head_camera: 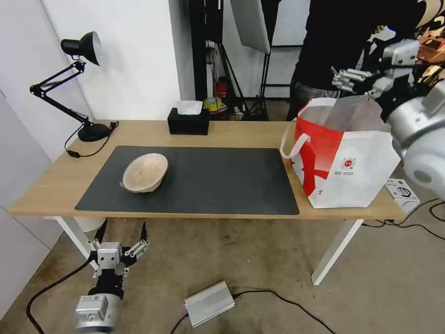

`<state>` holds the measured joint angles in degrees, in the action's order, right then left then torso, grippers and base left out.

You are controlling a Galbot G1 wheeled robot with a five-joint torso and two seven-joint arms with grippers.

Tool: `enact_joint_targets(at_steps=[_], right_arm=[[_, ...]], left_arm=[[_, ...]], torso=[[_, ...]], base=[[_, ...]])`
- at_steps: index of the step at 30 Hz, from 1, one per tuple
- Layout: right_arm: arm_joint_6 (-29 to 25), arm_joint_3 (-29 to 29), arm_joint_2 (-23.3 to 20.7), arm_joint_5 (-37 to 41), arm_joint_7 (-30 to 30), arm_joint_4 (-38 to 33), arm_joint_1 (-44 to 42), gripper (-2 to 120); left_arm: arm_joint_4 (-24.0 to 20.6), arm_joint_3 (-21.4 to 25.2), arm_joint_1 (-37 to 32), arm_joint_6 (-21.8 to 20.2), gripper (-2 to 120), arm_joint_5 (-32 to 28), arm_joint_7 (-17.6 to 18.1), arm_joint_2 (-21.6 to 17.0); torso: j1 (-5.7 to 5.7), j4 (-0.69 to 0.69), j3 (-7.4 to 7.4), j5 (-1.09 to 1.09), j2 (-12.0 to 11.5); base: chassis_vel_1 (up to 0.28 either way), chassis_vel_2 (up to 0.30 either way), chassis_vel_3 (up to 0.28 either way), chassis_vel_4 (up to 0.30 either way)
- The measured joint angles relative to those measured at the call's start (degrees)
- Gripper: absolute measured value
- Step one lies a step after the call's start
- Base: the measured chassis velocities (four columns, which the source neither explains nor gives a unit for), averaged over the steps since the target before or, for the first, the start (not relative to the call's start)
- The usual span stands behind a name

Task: Pick up the trash from the table and place it into the takeout bag.

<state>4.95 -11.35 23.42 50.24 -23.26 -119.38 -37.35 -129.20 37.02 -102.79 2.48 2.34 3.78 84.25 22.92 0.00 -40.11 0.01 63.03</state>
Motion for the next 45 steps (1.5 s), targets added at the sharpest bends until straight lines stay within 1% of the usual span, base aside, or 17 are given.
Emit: enact_joint_targets(at_steps=[1,3,5,6,7,10,11,14,15,19,20,23,24,27,30,36,45], right_arm=[[0.0,0.0,0.0,0.0,0.0,0.0,0.0,100],[-0.2,-5.0,2.7,-3.6,-0.6,-2.8,-8.6,100],[-0.2,-9.2,5.1,-6.0,-0.8,-5.0,-13.7,100],[-0.2,-9.2,5.1,-6.0,-0.8,-5.0,-13.7,100],[-0.2,-12.1,6.7,-7.2,-0.6,-6.4,-16.9,100],[-1.0,-18.5,11.2,-10.8,2.5,-9.6,-26.1,100],[-1.0,-18.5,11.2,-10.8,2.5,-9.6,-26.1,100],[-2.3,-22.7,15.2,-13.6,7.2,-11.8,-34.6,100],[-2.3,-22.7,15.2,-13.6,7.2,-11.8,-34.6,100],[-5.5,-24.5,18.9,-16.5,14.6,-13.7,-41.9,100],[-5.5,-24.5,18.9,-16.5,14.6,-13.7,-41.9,100],[-8.6,-24.6,20.6,-17.2,23.1,-13.8,-45.1,100],[-8.6,-24.6,20.6,-17.2,23.1,-13.8,-45.1,100],[-11.2,-24.4,21.3,-18.4,31.8,-12.9,-46.7,94],[-11.5,-24.0,21.7,-20.0,33.9,-12.5,-47.3,92],[-9.4,-23.5,24.5,-24.5,32.0,-12.5,-50.7,99],[-7.7,-23.7,30.8,-29.3,26.5,-12.1,-55.0,100]], left_arm=[[0.0,0.0,0.0,0.0,100,0.0,0.0,0.0],[0.0,0.1,0.0,0.0,100,0.1,0.0,0.4],[-0.1,0.2,0.0,0.0,100,0.2,0.0,0.6],[-0.1,0.2,0.0,0.0,100,0.2,0.0,0.6],[-0.1,0.2,0.0,0.0,100,0.2,0.0,0.7],[-0.1,0.1,0.0,0.0,100,0.3,0.0,0.7],[-0.1,0.1,0.0,0.0,100,0.3,0.0,0.7],[0.0,0.1,0.0,0.0,100,0.4,0.0,0.8],[0.0,0.1,0.0,0.0,100,0.4,0.0,0.8],[0.0,-0.1,0.1,0.0,100,0.5,0.0,0.8],[0.0,-0.1,0.1,0.0,100,0.5,0.0,0.8],[0.0,-0.2,0.1,0.0,100,0.5,0.0,0.8],[0.0,-0.2,0.1,0.0,100,0.5,0.0,0.8],[-0.1,-0.2,0.1,0.0,100,0.5,0.0,0.6],[-0.1,-0.1,0.0,0.0,100,0.5,0.0,0.5],[-0.1,0.0,-0.1,0.1,100,0.4,0.1,0.7],[0.1,-0.1,0.0,0.2,100,0.3,0.1,0.9]], torso=[[0.0,0.0,0.0,0.0,0.0],[0.0,0.0,0.0,0.0,0.0],[0.0,0.01,0.0,-0.01,0.0],[0.0,0.01,0.0,-0.01,0.0],[0.0,0.02,0.0,-0.03,0.0],[-0.01,-0.01,0.01,-0.01,0.0],[-0.01,-0.01,0.01,-0.01,0.0],[0.0,-0.01,0.0,0.0,0.0],[0.0,-0.01,0.0,0.0,0.0],[0.0,0.0,0.01,-0.02,0.0],[0.0,0.0,0.01,-0.02,0.0],[0.0,-0.01,0.01,-0.02,0.0],[0.0,-0.01,0.01,-0.02,0.0],[0.0,0.0,0.01,-0.02,0.0],[0.0,0.01,0.01,-0.02,0.0],[0.0,0.0,0.0,-0.02,0.0],[0.0,0.0,0.0,-0.02,0.0]], base=[[0.0,0.0,0.0,0.0],[0.0,0.0,0.0,0.0],[0.0,0.0,0.0,0.0],[0.0,0.0,0.0,0.0],[0.0,0.0,0.0,0.0],[0.0,0.0,0.0,0.0],[0.0,0.0,0.0,0.0],[0.0,0.0,0.0,0.0],[0.0,0.0,0.0,0.0],[0.0,0.0,0.0,0.0],[0.0,0.0,0.0,0.0],[0.0,0.0,0.0,0.0],[0.0,0.0,0.0,0.0],[0.0,0.0,0.0,0.0],[0.0,0.0,0.0,0.0],[0.0,0.0,0.0,0.0],[0.0,0.0,0.0,0.0]])
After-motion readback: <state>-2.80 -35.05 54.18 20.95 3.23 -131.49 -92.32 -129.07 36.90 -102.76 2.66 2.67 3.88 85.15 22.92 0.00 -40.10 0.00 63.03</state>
